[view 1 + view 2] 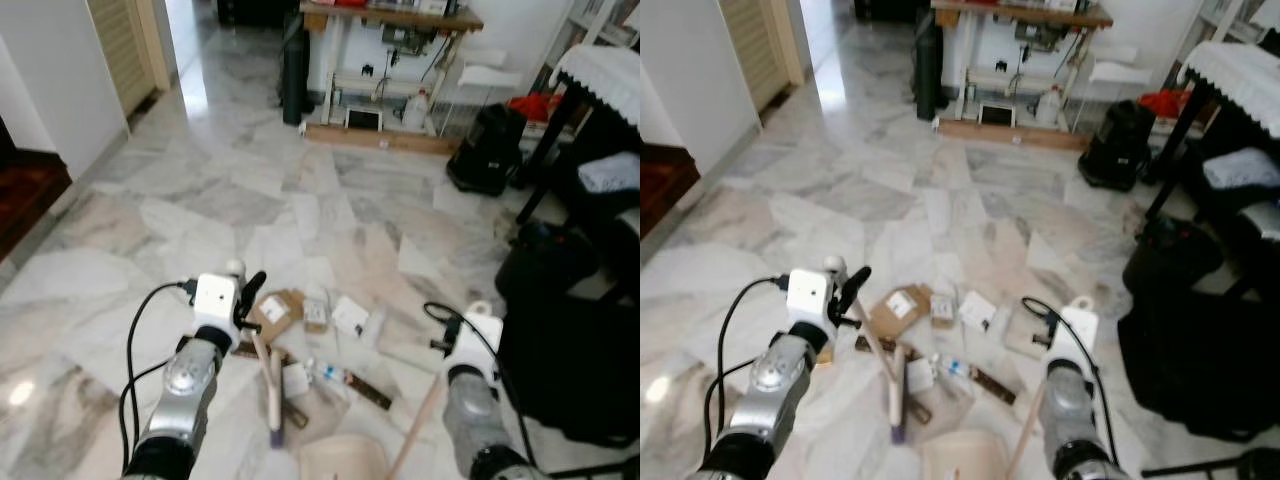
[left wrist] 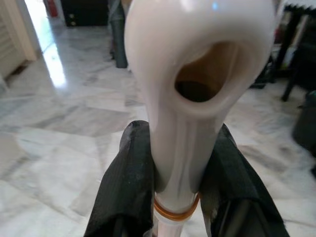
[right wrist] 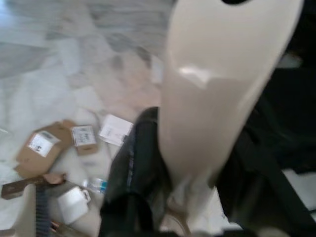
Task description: Sweep floor
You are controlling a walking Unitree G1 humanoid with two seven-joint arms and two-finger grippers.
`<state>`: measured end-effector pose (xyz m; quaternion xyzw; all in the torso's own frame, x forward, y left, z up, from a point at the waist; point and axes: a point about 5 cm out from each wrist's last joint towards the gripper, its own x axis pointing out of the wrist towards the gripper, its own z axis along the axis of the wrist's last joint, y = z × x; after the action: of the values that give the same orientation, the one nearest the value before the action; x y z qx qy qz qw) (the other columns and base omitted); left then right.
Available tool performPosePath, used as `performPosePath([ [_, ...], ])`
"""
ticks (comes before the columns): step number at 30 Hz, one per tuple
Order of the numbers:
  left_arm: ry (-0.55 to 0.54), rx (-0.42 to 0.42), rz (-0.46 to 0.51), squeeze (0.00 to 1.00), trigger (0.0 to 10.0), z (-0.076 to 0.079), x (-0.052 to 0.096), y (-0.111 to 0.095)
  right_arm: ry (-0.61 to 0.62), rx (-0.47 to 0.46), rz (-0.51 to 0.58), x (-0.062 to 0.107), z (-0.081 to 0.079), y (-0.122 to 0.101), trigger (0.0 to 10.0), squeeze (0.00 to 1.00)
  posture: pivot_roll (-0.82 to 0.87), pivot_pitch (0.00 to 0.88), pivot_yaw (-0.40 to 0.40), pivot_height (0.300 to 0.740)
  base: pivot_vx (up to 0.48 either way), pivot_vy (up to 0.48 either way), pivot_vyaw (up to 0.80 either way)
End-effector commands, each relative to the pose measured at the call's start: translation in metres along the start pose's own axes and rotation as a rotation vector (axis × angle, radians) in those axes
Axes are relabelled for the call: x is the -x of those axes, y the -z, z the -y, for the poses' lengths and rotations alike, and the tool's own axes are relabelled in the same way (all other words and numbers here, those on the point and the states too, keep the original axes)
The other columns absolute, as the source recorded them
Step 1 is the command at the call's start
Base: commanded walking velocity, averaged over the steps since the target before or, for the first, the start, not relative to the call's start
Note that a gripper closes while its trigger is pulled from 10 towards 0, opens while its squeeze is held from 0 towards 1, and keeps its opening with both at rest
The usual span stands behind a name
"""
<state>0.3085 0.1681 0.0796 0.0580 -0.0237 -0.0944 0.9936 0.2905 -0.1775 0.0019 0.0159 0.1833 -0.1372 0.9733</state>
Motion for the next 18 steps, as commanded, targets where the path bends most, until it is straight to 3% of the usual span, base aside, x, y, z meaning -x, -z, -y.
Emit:
performPosePath([
  [1,0.012,-0.005,0.066,0.00,10.0,0.004,-0.008,-0.014,0.047,0.012,-0.056,0.003,0.015,0.013,10.0,0.00,-0.04,0.054,-0.069,0.740,0.277,0.000,0.00],
  [4,0.013,-0.004,0.072,0.00,10.0,0.005,-0.008,-0.015,0.051,0.015,-0.054,0.003,0.015,0.013,10.0,0.00,-0.04,0.054,-0.069,0.740,0.262,0.000,0.00],
  [18,0.030,0.005,0.141,0.00,10.0,0.006,-0.012,-0.031,0.105,0.054,0.020,0.002,0.020,0.004,10.0,0.00,-0.04,0.044,-0.064,0.740,0.000,0.000,0.00],
])
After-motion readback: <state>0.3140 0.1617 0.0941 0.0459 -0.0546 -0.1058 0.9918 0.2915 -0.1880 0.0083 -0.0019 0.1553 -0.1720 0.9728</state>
